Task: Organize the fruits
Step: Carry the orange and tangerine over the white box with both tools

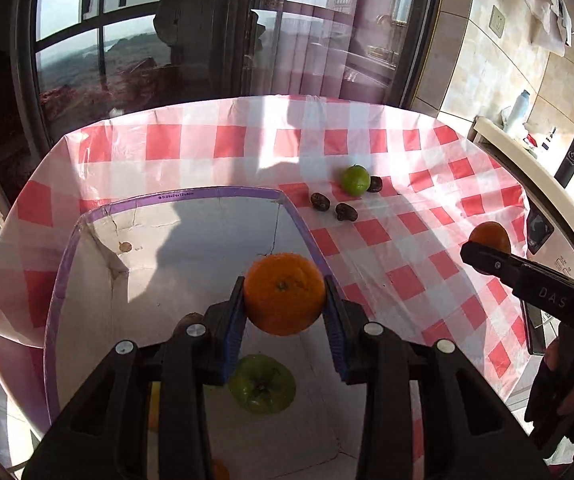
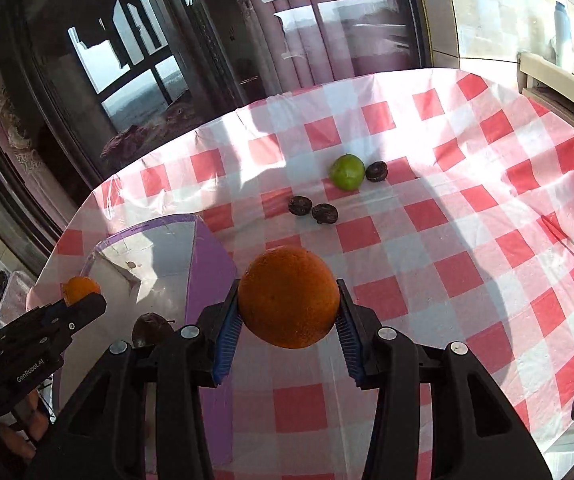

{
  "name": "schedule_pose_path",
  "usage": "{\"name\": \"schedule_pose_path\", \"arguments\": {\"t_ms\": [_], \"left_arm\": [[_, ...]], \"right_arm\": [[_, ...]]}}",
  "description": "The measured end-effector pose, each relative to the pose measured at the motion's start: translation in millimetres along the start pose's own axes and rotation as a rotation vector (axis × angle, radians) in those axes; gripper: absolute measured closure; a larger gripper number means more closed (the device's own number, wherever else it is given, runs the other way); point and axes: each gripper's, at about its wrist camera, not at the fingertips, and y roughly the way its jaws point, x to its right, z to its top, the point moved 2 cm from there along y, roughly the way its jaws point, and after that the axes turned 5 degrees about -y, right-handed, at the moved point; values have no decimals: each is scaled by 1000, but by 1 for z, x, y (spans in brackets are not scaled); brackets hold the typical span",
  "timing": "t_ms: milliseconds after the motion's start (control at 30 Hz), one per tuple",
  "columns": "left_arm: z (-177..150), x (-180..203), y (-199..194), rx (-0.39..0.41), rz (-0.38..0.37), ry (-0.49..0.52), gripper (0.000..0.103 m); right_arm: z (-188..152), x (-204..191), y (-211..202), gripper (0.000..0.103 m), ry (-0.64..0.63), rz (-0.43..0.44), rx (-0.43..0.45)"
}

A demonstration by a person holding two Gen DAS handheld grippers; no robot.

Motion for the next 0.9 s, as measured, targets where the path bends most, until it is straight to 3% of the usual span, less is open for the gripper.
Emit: {"name": "schedule_pose_path", "arguments": {"t_ms": [200,367,733,900], "left_arm": [[-4,-68,3,-51,72,-85,67],[-10,-110,16,-130,108,-113,66],[-29,-128,66,-336,135,-38,66],[-32,-128,89,-430,160,10,66]], "right_arm": [[2,-70,2,59,-126,73,-4],[-13,-121,16,59,-257,144,-80],[-90,-195,73,59,-578,235,-488],[-119,-207,98,59,-685,197,-655]]}}
